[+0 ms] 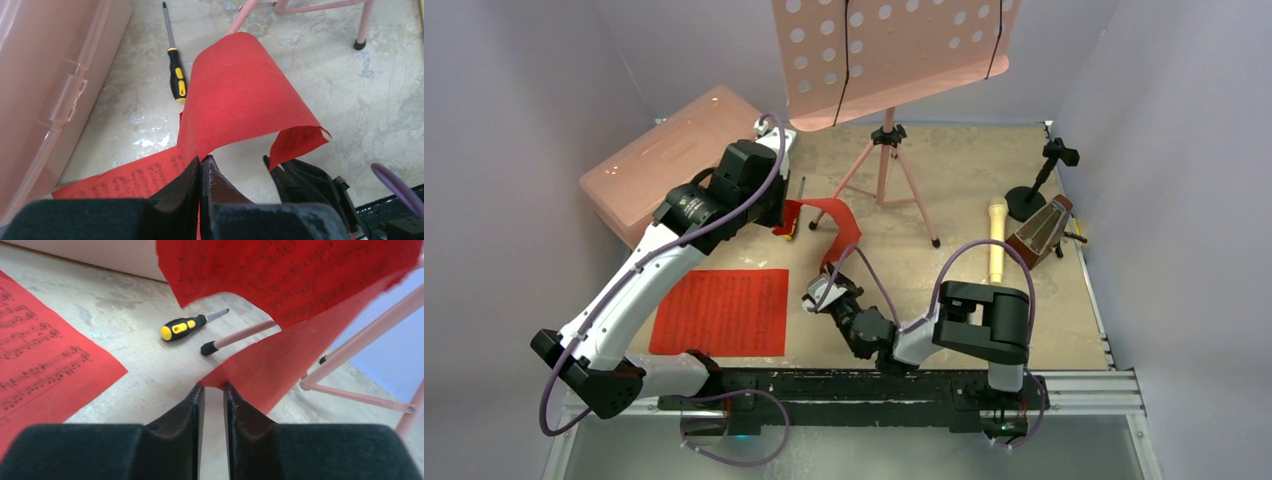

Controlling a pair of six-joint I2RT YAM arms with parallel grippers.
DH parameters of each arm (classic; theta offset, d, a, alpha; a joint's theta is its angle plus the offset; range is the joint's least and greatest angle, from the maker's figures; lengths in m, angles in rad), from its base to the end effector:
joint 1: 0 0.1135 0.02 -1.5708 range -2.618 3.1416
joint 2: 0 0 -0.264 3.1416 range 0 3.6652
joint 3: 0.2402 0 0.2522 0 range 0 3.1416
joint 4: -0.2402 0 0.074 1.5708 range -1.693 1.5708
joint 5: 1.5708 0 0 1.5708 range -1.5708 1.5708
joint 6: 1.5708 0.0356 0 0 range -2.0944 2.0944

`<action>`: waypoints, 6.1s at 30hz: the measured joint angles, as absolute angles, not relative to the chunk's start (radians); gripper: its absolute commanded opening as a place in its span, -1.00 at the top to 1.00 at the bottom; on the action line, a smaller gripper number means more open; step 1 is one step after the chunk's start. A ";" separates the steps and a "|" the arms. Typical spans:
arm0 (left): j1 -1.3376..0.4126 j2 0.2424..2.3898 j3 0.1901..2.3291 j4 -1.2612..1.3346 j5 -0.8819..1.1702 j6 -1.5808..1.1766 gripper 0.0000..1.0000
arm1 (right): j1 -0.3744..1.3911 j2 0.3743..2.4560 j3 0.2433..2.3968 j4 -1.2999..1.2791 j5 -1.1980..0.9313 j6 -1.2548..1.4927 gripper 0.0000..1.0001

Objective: Pack up the instrument practice props

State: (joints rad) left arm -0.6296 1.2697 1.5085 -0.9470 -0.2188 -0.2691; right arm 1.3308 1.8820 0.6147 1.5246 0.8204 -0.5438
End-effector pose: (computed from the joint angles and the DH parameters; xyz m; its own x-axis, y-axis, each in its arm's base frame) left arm 0.2051 -0.1399 0.4111 -0.6242 0.1337 -0.7697 0.2859 0.9560 -0.0658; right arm 0.1029 0.3108 0.1740 0.3075 -0.2278 -0.9239 -0.3916 0.8546 -0.3411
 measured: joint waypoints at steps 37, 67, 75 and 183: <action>-0.630 1.123 1.647 -1.328 -0.377 -0.228 1.00 | 1.142 1.209 0.496 0.947 0.049 0.060 1.00; -0.630 1.254 1.612 -1.322 -0.210 -0.218 1.00 | 0.905 1.374 0.443 0.988 0.108 0.245 0.71; -0.630 1.323 1.612 -1.278 -0.187 -0.218 1.00 | 1.003 1.357 0.353 1.120 0.067 0.103 -0.60; -0.629 0.982 1.152 -0.776 -0.596 -0.171 -0.13 | 0.921 1.841 0.918 0.391 -0.347 0.440 0.89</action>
